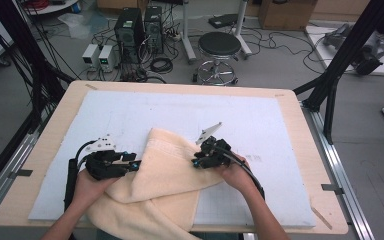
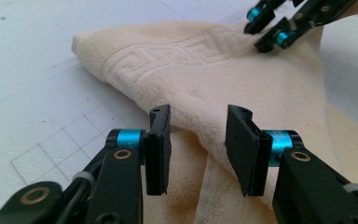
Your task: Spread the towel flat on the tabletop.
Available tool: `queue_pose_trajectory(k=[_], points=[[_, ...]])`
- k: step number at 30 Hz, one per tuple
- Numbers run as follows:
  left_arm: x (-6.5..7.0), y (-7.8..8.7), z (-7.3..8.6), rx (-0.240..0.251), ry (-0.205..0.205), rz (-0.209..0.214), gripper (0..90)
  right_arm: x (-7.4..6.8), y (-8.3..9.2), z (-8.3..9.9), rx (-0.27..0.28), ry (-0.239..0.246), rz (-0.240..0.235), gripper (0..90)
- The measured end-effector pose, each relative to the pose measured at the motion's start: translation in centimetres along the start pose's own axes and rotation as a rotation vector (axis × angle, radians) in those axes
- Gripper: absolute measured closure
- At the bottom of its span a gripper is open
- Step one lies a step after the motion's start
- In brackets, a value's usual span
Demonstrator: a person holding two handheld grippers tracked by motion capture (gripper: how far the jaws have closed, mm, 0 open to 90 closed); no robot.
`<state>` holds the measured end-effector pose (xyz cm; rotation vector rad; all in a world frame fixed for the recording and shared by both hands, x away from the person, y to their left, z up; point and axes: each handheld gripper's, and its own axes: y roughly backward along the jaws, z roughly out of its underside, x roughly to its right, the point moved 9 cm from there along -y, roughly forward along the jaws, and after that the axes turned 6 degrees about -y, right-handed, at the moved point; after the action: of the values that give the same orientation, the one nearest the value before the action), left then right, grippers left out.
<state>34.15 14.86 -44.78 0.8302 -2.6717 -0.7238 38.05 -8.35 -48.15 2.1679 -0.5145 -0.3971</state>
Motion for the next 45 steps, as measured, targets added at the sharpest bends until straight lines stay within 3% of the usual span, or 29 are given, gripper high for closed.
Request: queue_pose_trajectory(k=[3,7,11,13,15,18,20,24,27,30,33,36,40,43,44,45], points=[[0.0,0.1,0.0,0.005,-0.002,0.006,60.2,-0.1,1.7,-0.4,0.055,0.037,0.025,84.9],[0.1,0.1,0.1,0.0,-0.002,0.004,59.7,0.3,5.7,-0.5,0.151,0.038,0.072,84.6],[0.5,0.2,0.4,-0.014,-0.012,0.019,59.2,1.5,8.4,1.5,0.161,0.017,0.134,84.0],[0.8,0.0,0.7,-0.024,-0.008,0.033,58.1,2.2,8.5,3.3,0.136,-0.027,0.132,83.1],[1.1,-0.3,1.2,-0.049,-0.026,0.042,57.5,2.6,7.7,5.1,0.09,-0.066,0.099,80.9],[1.0,-0.8,1.5,-0.08,-0.033,0.033,55.8,2.6,6.9,6.2,0.079,-0.087,0.079,79.4],[0.5,-1.1,0.5,-0.047,0.003,0.031,56.4,2.5,6.6,6.0,0.087,-0.079,0.077,79.0],[-0.5,-2.4,-1.7,-0.033,-0.01,0.019,58.3,2.8,6.8,5.5,0.118,-0.096,0.095,65.4],[-1.0,-3.8,-3.6,-0.021,-0.029,0.013,58.6,3.4,7.6,5.5,0.162,-0.127,0.105,61.8],[-1.4,-5.6,-5.3,-0.044,-0.057,0.006,58.8,4.0,8.6,5.7,0.206,-0.151,0.114,59.4],[-1.6,-7.6,-6.3,-0.073,-0.055,0.044,59.2,4.5,9.3,6.1,0.231,-0.175,0.125,57.0],[-1.8,-9.7,-6.1,-0.13,-0.048,0.063,58.8,4.9,9.9,6.4,0.256,-0.193,0.125,55.4],[-2.4,-12.1,-4.5,-0.232,-0.048,0.051,56.7,5.1,10.2,6.9,0.271,-0.214,0.121,55.0],[-2.6,-13.1,-2.9,-0.312,-0.082,0.037,56.9,5.5,10.6,7.4,0.272,-0.218,0.139,54.7],[-2.7,-13.1,-3.0,-0.297,-0.111,0.004,60.0,5.7,10.8,7.6,0.281,-0.228,0.141,54.6],[-2.7,-13.2,-3.0,-0.293,-0.141,-0.029,68.9,6.0,11.0,7.8,0.285,-0.238,0.149,54.6]])
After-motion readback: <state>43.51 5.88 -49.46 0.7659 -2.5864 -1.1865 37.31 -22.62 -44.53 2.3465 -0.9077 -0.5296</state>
